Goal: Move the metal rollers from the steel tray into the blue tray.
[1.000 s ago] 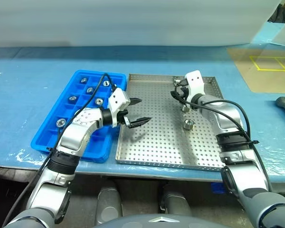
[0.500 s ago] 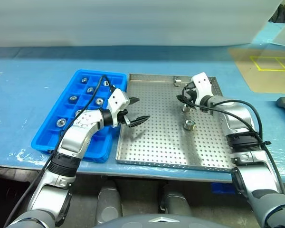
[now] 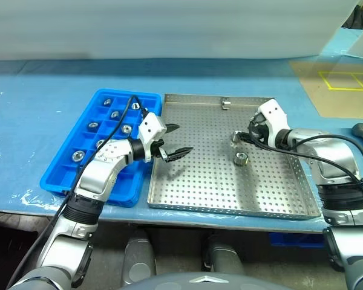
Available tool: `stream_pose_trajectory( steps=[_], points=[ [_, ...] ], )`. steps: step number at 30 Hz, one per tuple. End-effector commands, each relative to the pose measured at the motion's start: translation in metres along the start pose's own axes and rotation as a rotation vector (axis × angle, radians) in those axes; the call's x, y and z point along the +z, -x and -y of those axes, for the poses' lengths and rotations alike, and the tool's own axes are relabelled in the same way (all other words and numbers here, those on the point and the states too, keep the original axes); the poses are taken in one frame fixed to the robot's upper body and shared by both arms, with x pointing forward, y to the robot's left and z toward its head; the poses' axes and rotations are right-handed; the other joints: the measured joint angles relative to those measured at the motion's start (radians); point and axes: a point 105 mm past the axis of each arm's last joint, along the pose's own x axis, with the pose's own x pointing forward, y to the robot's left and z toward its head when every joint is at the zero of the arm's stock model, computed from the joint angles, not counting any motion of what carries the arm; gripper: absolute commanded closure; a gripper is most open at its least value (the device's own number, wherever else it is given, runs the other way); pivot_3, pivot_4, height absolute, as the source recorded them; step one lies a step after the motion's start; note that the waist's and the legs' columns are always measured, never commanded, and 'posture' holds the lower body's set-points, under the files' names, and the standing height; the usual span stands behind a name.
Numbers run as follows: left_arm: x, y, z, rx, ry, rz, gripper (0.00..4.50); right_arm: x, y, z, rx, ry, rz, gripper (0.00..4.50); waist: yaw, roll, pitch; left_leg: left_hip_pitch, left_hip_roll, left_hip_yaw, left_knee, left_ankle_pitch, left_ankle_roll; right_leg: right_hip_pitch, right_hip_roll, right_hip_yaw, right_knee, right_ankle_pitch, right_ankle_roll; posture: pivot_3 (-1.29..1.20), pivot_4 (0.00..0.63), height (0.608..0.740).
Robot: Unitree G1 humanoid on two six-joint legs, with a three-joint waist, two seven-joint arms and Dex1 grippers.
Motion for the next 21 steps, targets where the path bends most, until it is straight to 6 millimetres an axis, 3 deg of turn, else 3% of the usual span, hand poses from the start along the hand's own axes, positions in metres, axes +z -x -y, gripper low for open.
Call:
stream_pose_trajectory(
  steps=[1,7,13,16,20,21],
  points=[
    [0.011,-0.002,-0.001,-0.01,-0.037,0.037,0.0,0.011,0.022,-0.004,0.039,0.029,0.04,1.91,0.001,0.0,0.0,0.0,0.0,0.0,0.0,0.0,0.0,0.0,0.0,0.0,0.0,0.0,0.0,-0.05,0.15,0.74],
    [0.01,-0.002,0.0,-0.015,-0.032,0.039,0.0,-0.01,0.033,-0.013,0.094,0.004,-0.023,1.91,0.001,0.0,0.0,0.0,0.0,0.0,0.0,-0.001,0.001,0.001,0.0,0.0,-0.001,0.0,0.0,-0.05,0.15,0.74],
    [0.015,0.002,0.003,-0.059,-0.009,0.04,0.0,-0.019,0.027,-0.02,0.101,-0.028,-0.045,1.91,-0.001,0.0,0.0,0.001,0.0,0.001,0.0,-0.001,0.002,0.001,0.0,0.001,-0.001,0.0,0.0,-0.06,0.15,0.74],
    [0.013,0.002,0.003,-0.057,-0.014,0.03,0.0,-0.019,0.025,-0.024,0.111,-0.029,-0.04,1.36,-0.001,0.0,0.0,0.0,0.0,0.001,0.0,-0.001,0.002,0.001,0.0,0.001,-0.001,0.0,0.0,-0.06,0.15,0.74],
    [0.01,0.003,0.004,-0.058,-0.01,0.023,0.0,-0.021,0.024,-0.028,0.136,-0.056,-0.046,0.03,0.0,0.0,0.0,0.0,0.0,0.001,0.0,-0.001,0.002,0.001,0.0,0.001,-0.001,0.0,0.0,-0.05,0.15,0.74],
    [0.01,0.004,0.004,-0.058,-0.01,0.021,0.0,-0.022,0.024,-0.031,0.15,-0.067,-0.051,0.03,0.0,0.0,0.0,0.001,0.0,0.001,0.0,-0.001,0.002,0.001,0.0,0.001,-0.001,0.0,0.0,-0.05,0.15,0.74]
  ],
)
